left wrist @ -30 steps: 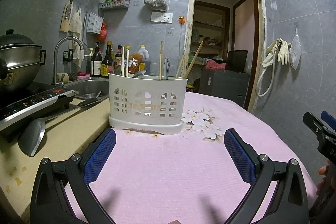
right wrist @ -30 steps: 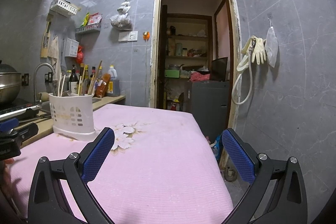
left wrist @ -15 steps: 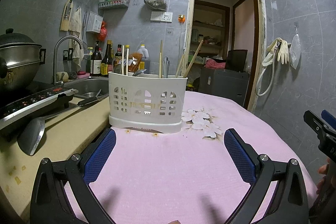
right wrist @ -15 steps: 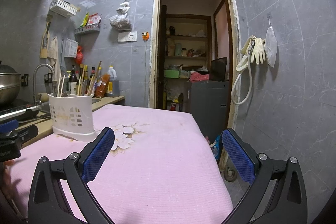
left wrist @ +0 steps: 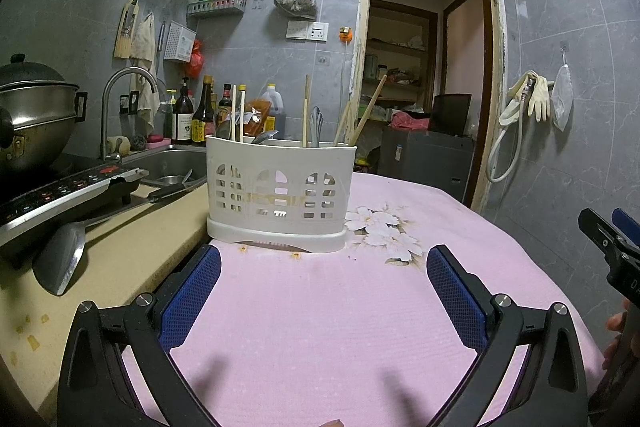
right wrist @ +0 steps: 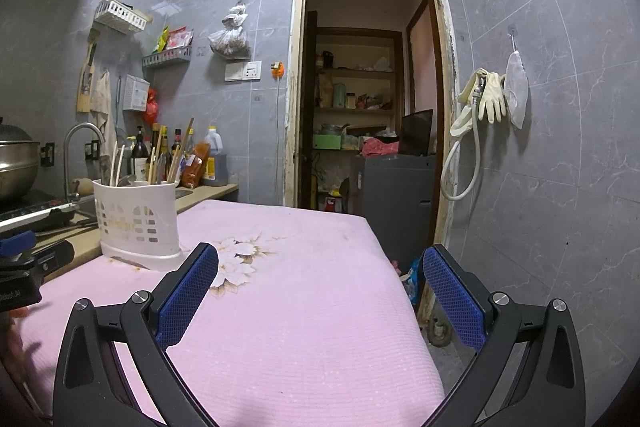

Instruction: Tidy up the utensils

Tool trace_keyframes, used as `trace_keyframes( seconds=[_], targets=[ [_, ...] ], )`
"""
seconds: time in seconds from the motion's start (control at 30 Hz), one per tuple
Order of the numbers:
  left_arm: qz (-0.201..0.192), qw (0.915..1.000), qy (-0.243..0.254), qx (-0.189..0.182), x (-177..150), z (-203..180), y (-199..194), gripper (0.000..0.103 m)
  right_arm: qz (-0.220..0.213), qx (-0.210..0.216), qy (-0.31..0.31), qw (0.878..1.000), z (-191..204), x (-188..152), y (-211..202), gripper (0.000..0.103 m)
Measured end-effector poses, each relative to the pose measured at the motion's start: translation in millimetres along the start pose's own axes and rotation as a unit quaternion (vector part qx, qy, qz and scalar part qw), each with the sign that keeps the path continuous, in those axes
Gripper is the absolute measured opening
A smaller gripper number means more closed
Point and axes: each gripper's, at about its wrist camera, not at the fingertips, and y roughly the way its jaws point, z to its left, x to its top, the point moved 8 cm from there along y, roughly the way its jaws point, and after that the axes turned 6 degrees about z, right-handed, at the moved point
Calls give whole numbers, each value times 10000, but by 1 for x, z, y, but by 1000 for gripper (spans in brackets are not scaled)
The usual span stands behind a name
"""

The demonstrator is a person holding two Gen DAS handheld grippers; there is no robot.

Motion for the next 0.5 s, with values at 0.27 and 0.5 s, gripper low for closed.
trace_keyframes(
  seconds=[0.27, 0.5],
  targets=[
    [17, 10000, 14, -12, -2, 1, 0, 101, 2, -3, 2, 10000, 0, 1, -1, 103],
    [15, 10000, 4, -12, -1, 0, 0, 101, 1, -1, 2, 10000, 0, 0, 0, 103]
  ],
)
